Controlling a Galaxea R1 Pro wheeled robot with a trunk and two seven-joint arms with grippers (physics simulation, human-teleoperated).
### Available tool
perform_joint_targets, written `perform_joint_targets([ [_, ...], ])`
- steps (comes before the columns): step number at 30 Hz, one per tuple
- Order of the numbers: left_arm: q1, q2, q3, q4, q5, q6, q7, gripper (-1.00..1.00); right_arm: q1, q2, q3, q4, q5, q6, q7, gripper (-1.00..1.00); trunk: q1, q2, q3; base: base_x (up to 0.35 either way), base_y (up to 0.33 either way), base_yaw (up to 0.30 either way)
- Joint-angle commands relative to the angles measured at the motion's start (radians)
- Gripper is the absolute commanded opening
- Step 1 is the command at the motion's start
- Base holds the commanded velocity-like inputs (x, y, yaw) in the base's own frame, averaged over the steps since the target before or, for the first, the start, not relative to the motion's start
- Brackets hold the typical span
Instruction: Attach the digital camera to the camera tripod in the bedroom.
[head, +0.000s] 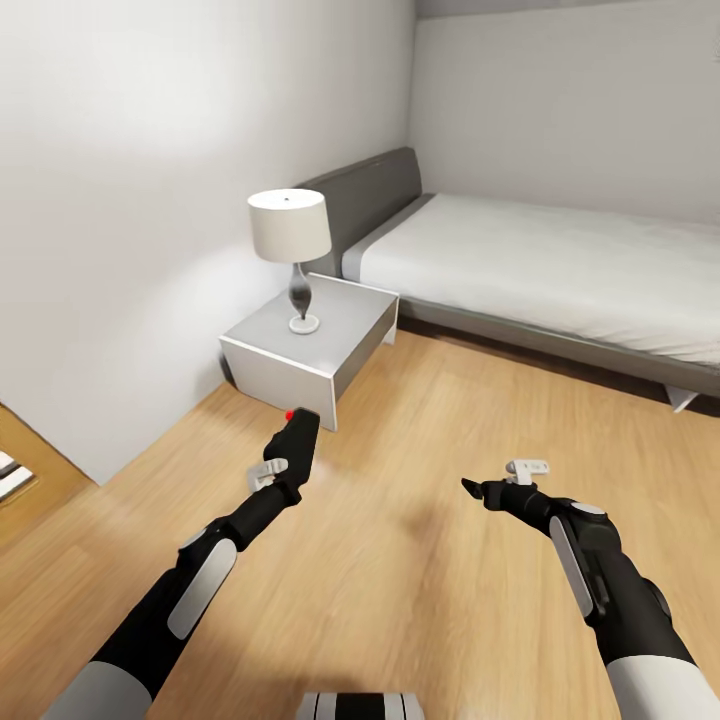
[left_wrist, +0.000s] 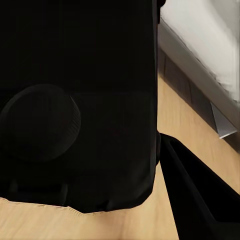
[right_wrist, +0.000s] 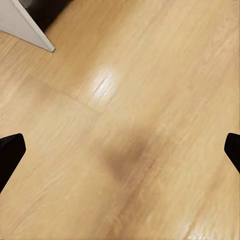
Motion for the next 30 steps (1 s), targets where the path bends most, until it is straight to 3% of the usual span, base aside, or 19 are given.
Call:
perform_joint_targets([
  [1,0.0,0.001,-0.001,-0.001,0.011,0.005,-0.002,-1.0,0.0,0.0,-0.001,-0.001,-0.007,0.007,0.001,1.0,-0.001,0.0,0.003,0.0,0.0,0.0],
  [30,0.0,0.001,-0.001,0.004,0.016,0.006,0.0,-1.0,0.0,0.001,-0.001,0.0,-0.008,0.004,-0.003,1.0,-0.014,0.007,0.115,0.0,0.0,0.0],
])
